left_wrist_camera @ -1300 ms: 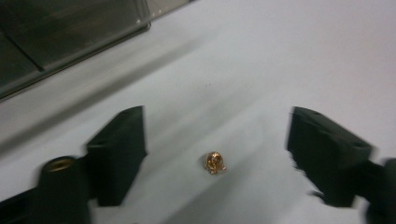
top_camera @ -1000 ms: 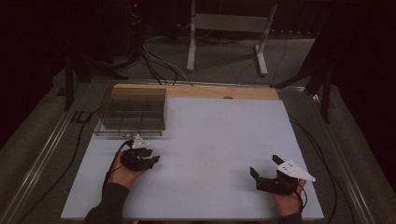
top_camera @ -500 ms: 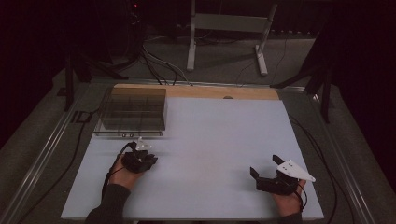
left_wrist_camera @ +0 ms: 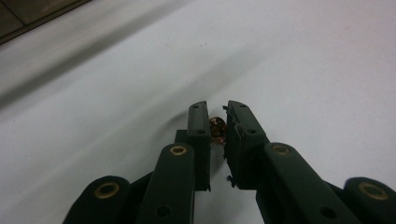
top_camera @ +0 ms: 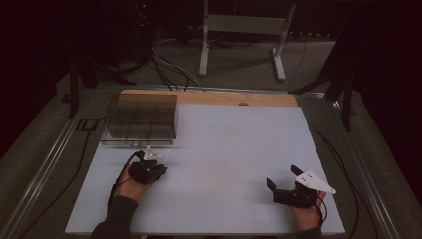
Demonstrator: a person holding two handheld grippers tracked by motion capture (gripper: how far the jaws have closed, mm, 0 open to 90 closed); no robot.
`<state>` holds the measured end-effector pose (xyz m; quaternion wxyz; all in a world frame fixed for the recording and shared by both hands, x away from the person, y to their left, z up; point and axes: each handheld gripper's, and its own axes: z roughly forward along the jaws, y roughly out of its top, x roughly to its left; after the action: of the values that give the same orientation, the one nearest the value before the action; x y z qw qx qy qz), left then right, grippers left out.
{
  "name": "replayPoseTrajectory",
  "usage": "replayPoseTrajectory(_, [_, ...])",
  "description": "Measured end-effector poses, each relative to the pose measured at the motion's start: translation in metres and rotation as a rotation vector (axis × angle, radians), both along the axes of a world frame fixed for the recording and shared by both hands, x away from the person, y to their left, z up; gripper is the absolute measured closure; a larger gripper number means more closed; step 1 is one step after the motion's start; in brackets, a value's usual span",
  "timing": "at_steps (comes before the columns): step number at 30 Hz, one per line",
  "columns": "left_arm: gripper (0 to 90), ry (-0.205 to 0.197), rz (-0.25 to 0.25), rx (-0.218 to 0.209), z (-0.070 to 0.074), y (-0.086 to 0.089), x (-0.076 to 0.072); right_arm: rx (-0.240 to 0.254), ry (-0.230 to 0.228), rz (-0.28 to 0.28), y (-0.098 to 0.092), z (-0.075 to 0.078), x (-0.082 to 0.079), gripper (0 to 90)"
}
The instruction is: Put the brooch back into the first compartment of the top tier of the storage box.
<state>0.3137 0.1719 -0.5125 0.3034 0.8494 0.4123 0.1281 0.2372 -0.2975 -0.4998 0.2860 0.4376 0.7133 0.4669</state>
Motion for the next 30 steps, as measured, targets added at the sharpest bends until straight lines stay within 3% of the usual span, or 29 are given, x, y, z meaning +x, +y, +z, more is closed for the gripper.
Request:
replayPoseTrajectory(14, [81.3,-0.022,0.029,-0.058,0.007,0.007,-0.002,-0.001,0.001,0.002,0.0,0.0,0.0,1.0])
replayPoseTrajectory(30, [81.2,-0.048,0.046,-0.093,0.018,0.014,-0.005,-0.001,0.003,0.004,0.001,0.0,0.0,1.0])
